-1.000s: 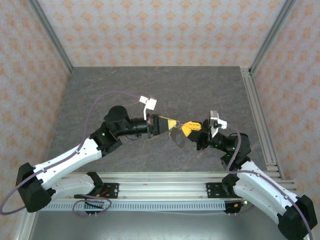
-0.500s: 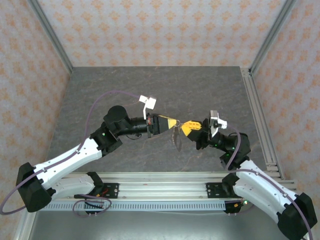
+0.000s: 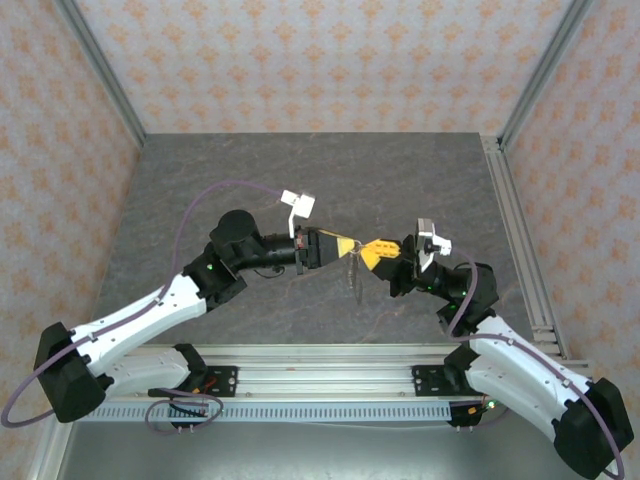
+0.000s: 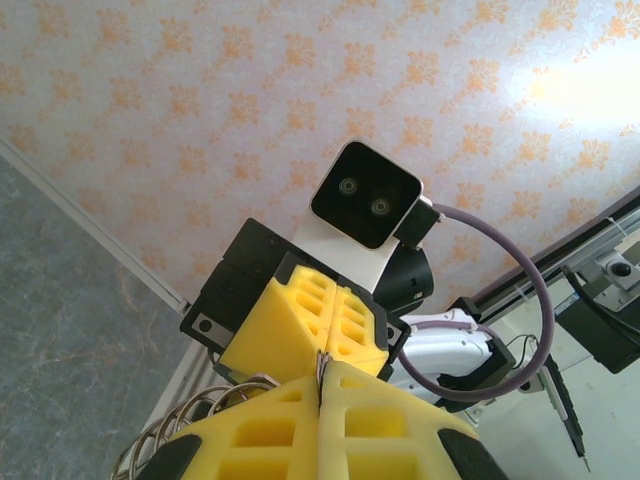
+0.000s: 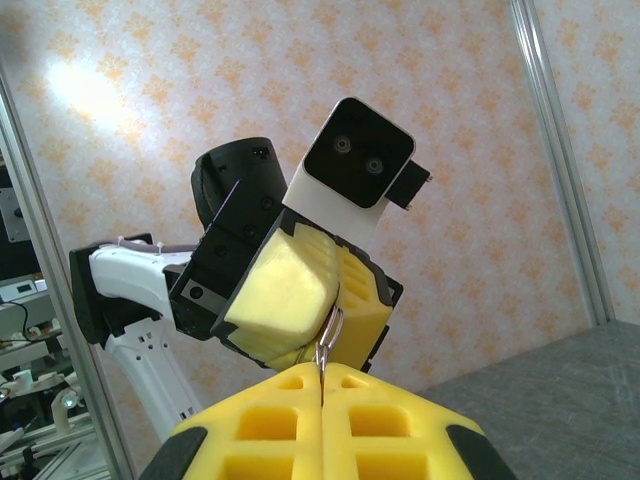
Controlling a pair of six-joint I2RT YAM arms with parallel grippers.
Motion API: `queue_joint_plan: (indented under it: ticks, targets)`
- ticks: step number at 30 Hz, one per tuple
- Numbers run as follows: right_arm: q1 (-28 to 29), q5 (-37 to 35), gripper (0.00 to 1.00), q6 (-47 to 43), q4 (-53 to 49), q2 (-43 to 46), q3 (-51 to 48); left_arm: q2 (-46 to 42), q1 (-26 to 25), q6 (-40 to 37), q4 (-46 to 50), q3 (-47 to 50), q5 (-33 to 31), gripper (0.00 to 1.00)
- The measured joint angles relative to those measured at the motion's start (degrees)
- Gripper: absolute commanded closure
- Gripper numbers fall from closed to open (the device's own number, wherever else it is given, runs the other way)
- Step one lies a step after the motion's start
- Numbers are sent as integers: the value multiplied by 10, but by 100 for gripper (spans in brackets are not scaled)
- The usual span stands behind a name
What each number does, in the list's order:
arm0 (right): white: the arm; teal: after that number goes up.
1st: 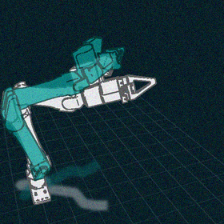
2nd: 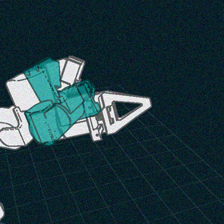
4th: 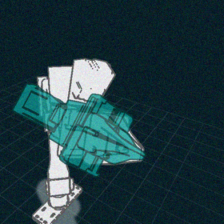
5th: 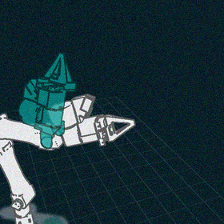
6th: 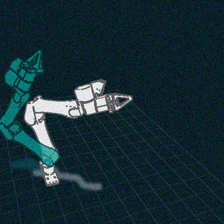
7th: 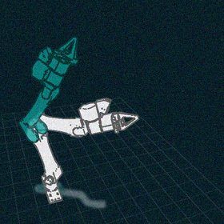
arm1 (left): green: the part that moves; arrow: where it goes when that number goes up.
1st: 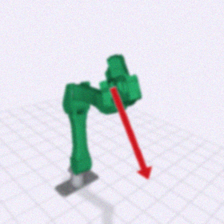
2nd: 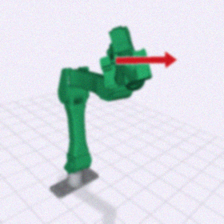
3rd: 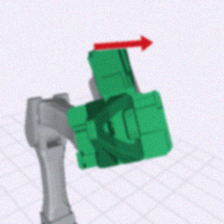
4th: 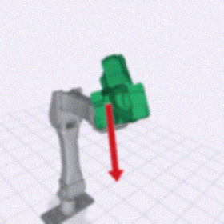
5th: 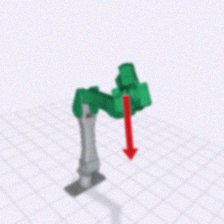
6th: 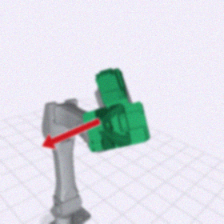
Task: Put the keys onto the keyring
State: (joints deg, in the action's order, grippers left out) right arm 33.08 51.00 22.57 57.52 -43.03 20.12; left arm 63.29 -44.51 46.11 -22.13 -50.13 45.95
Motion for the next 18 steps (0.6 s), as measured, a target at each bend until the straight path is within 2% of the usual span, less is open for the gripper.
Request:
queue_joint_plan:
  ticks: [18]
  targets:
    - [0,2,100,-30,-24,17,14,4,0,3,2,-16,14,100]
